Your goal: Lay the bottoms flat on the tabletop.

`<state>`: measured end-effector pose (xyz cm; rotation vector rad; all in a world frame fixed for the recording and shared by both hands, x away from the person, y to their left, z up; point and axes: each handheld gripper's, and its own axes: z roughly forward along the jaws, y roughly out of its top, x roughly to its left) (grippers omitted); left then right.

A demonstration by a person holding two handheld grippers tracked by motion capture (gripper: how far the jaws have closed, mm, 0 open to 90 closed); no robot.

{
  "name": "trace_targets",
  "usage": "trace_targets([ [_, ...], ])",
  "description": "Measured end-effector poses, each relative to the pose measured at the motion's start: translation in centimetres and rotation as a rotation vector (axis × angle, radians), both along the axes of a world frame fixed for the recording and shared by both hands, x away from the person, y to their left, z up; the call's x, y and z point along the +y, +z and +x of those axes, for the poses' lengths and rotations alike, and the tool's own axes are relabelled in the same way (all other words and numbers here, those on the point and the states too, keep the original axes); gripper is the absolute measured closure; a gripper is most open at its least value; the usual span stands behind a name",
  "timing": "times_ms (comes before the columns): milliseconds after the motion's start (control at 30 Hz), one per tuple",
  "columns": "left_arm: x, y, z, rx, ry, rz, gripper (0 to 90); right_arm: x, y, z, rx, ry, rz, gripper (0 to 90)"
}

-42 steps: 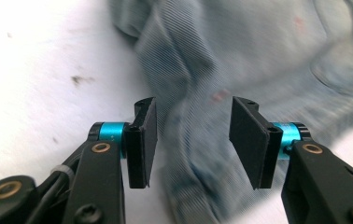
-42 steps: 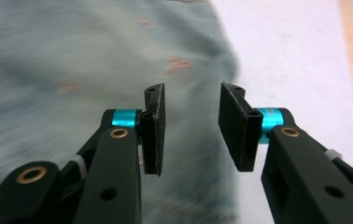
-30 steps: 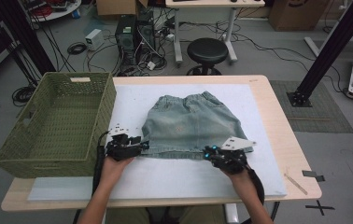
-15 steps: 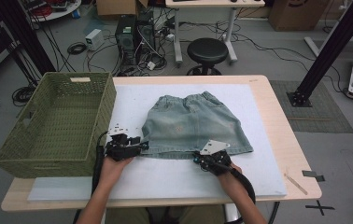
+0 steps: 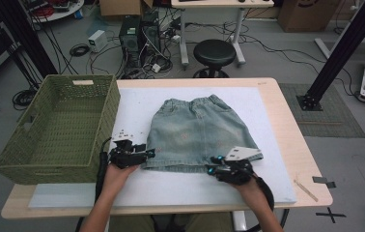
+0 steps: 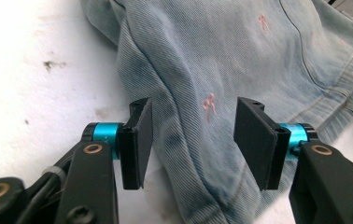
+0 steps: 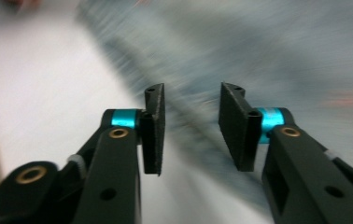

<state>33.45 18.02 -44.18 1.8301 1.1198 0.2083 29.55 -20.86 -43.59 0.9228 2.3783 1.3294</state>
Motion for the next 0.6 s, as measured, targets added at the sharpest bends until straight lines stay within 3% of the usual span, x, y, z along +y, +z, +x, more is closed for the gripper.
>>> trace_targets([
  [67,0.1,-0.1,-0.2,0.008,-0.003,0.005,46.1,-2.7,0.7,0.1,-0.035,-0.176,0.005,62.4],
  [167,0.0,-0.4,-0.2,0.038,-0.011,0.018,46.3,-6.7,1.0,0.1,-0.070,-0.390,-0.074,65.0],
  [233,-0.3,-0.7,-0.1,0.068,-0.019,0.028,46.3,-8.6,0.7,0.1,-0.040,-0.493,-0.112,63.1],
  [333,-0.7,-0.9,-0.3,0.058,-0.014,0.050,46.6,-10.0,-0.3,0.8,0.037,-0.532,-0.155,64.1],
  [400,-0.8,-0.9,-0.4,0.046,-0.005,0.067,48.5,-10.0,-0.9,1.0,0.049,-0.520,-0.182,73.8],
  [433,-0.7,-0.8,-0.6,0.037,0.003,0.087,53.3,-9.9,-1.0,1.0,0.048,-0.516,-0.191,78.8],
  [533,-0.6,-0.9,-1.0,0.020,-0.003,0.084,78.1,-10.0,-0.7,0.7,0.042,-0.491,-0.189,84.1],
  [600,-0.4,-0.5,-1.7,-0.002,-0.012,0.070,84.0,-10.1,-0.2,0.3,0.040,-0.472,-0.174,84.4],
])
